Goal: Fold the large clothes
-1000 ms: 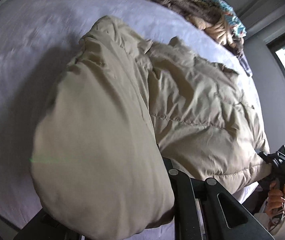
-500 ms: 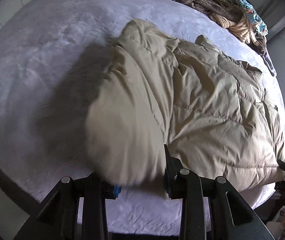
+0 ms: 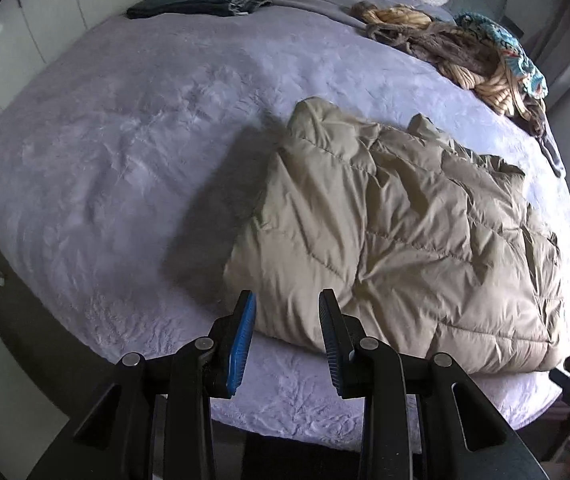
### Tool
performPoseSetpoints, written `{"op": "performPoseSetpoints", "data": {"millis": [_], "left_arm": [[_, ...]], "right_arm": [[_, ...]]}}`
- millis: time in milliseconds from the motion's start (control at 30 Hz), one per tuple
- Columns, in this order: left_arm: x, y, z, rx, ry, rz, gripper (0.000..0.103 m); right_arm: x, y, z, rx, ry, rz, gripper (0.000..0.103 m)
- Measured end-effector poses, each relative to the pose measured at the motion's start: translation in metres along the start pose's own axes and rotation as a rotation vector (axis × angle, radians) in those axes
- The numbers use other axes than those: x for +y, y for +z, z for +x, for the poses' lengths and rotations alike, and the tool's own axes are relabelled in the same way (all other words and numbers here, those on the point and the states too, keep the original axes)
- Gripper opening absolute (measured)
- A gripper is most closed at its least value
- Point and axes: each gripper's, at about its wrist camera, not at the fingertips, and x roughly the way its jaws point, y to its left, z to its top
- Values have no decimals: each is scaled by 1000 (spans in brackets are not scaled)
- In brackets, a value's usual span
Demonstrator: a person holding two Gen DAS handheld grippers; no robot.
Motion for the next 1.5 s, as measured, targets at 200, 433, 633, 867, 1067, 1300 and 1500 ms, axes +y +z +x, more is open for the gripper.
{"op": "performPoseSetpoints", "data": {"millis": [200, 433, 633, 867, 1067, 1300, 1500], "left_arm": [[-9, 17, 20, 73, -19, 94, 35], [-8, 49, 35, 94, -27, 197, 35], [-3, 70, 55, 93, -35, 232, 103], [-4, 86, 84, 153, -79, 287, 103], [-4, 93, 112, 197, -114, 273, 103], [7, 101, 133, 227, -209, 240, 103], [26, 109, 151, 283, -305, 150, 103]], "right_arm": [[33, 5, 24, 3, -33, -37, 48], [77, 15, 61, 14, -124, -96, 58], [104, 19, 91, 38, -207, -130, 58], [112, 16, 109, 45, -277, -119, 61], [119, 22, 113, 16, -321, -141, 84], [118, 35, 117, 73, -337, -179, 84], [110, 41, 119, 87, -340, -185, 84]]}}
